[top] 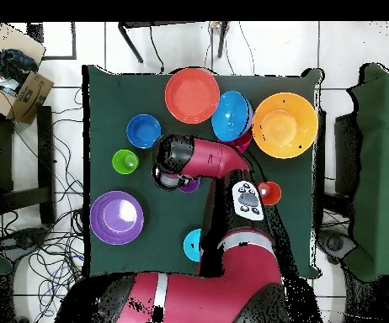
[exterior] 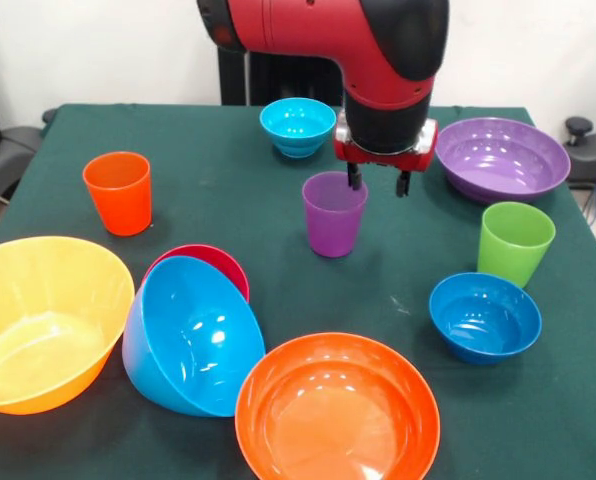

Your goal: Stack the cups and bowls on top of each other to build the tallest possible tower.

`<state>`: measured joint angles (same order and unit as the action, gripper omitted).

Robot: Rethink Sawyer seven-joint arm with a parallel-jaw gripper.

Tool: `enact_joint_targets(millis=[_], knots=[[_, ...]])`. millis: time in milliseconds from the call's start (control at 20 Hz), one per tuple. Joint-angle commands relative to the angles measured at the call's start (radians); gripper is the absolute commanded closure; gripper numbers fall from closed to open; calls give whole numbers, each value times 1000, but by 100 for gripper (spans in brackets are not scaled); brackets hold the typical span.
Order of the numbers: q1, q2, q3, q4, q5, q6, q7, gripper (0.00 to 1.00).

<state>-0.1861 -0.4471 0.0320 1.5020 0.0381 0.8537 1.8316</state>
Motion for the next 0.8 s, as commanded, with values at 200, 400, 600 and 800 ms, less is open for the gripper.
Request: enact_joint_targets(millis=[200,400,600,800], knots=[[25,-35,34,-121,-55,53,36,0],[27,-25,26,-158,-68,23,25,0],[21,22,23,-242,-97,-36,-5,0],[37,64,-18,-307,-147,-57,-3,0]])
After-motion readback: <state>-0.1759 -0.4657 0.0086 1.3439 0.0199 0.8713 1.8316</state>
